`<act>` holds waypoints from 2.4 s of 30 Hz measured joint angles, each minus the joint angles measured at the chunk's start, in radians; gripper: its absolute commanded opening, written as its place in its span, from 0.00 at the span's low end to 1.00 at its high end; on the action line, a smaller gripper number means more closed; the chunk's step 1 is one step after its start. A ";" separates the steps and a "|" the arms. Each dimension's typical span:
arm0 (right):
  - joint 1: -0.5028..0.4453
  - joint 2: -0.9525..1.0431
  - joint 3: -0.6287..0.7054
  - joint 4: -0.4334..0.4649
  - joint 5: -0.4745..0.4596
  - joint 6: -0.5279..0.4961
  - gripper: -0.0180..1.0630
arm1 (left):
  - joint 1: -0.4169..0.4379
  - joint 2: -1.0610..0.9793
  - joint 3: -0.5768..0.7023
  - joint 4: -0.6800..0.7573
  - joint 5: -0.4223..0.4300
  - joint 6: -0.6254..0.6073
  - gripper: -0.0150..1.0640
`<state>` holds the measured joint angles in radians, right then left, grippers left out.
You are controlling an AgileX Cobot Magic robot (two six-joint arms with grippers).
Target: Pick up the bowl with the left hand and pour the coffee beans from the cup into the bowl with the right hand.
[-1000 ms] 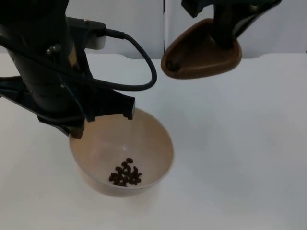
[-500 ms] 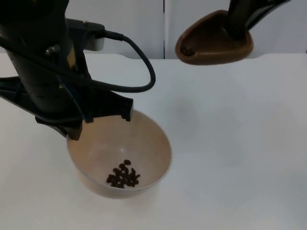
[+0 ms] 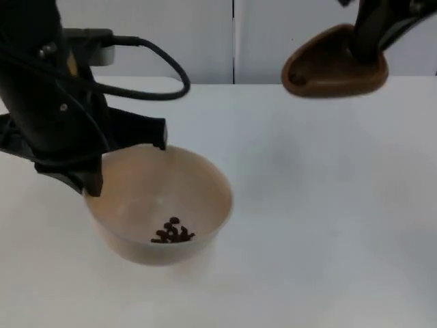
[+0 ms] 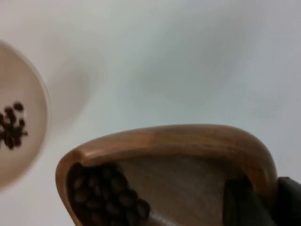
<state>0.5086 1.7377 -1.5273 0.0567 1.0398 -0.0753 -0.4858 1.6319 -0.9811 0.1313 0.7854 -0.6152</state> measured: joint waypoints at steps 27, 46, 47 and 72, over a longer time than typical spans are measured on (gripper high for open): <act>-0.081 -0.002 0.356 0.123 -0.380 0.026 0.02 | 0.090 0.000 0.065 -0.109 -0.221 0.111 0.01; -0.112 0.036 0.546 0.127 -0.612 0.075 0.02 | 0.090 0.000 0.137 -0.117 -0.381 0.111 0.01; -0.112 0.042 0.555 0.130 -0.625 0.075 0.02 | 0.090 0.002 0.137 -0.117 -0.390 0.111 0.01; -0.112 0.139 0.571 0.178 -0.700 0.083 0.02 | 0.090 0.196 0.138 -0.177 -0.515 0.113 0.01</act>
<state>0.3963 1.8764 -0.9565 0.2348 0.3400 0.0073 -0.3961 1.8280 -0.8428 -0.0462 0.2707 -0.5021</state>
